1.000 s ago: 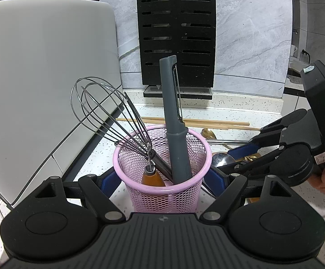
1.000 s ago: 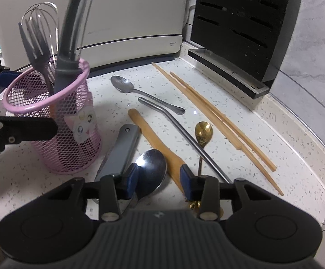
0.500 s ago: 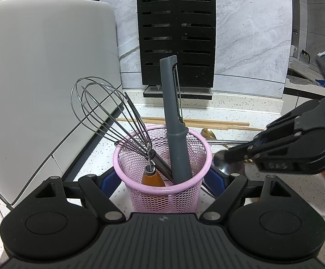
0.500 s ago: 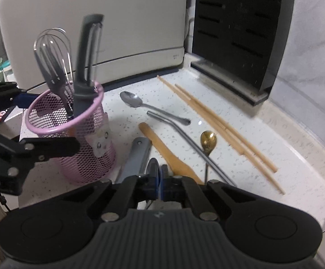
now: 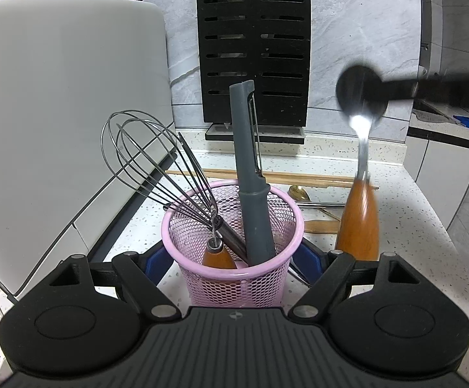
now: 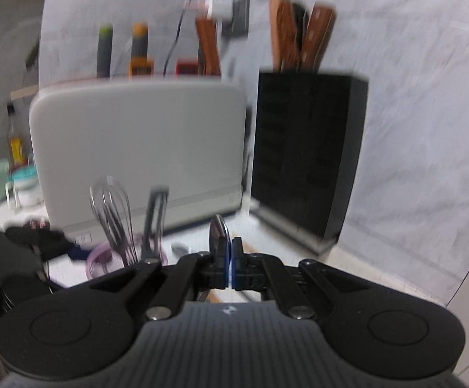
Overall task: Organize utensils
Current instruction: 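Lift the ladle spoon with the right tool and lower it handle-first into the pink cup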
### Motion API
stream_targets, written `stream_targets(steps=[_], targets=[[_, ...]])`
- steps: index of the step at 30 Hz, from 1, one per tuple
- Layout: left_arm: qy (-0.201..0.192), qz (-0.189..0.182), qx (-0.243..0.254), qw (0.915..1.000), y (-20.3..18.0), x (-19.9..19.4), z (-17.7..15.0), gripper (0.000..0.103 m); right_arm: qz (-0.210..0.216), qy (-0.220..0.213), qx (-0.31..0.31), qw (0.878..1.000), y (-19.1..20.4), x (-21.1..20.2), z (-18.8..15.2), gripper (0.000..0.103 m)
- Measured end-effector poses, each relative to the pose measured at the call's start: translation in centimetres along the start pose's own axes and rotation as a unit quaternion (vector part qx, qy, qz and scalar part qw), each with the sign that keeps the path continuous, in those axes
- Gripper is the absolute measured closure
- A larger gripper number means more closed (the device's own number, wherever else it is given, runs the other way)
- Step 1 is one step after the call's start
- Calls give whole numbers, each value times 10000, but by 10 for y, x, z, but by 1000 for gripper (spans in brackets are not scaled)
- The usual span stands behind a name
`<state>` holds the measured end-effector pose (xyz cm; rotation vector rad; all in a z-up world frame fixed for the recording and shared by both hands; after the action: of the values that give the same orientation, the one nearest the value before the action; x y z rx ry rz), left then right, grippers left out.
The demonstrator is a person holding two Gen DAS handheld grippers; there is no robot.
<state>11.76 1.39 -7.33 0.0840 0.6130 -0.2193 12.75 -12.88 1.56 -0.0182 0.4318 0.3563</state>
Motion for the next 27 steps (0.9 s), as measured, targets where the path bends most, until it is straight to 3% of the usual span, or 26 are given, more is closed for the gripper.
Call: stream_targets(steps=[6, 11, 16, 27], targets=[[0, 3, 6, 10000, 0, 0, 0, 10, -24, -707, -96, 9974, 7, -21, 35, 103], [-1, 3, 1, 10000, 0, 0, 0, 10, 149, -1101, -357, 9932, 30, -16, 57, 103], [-2, 3, 9, 10000, 0, 0, 0, 10, 278, -1199, -541, 9909, 47, -1, 53, 103], [-1, 6, -1, 10000, 1, 0, 1, 10, 458, -738, -936, 9918, 58, 26, 18, 103]])
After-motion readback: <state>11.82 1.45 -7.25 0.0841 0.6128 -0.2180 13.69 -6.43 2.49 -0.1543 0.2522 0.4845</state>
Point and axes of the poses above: each gripper's, at about its wrist camera, not at the fingertips, and x roughly the way its jaws point, y to its left, z to its top, the point moved 8 cm from there along x, roughly the way its jaws point, and after that the axes turned 2 degrees about -x, right-handed, at the moved point
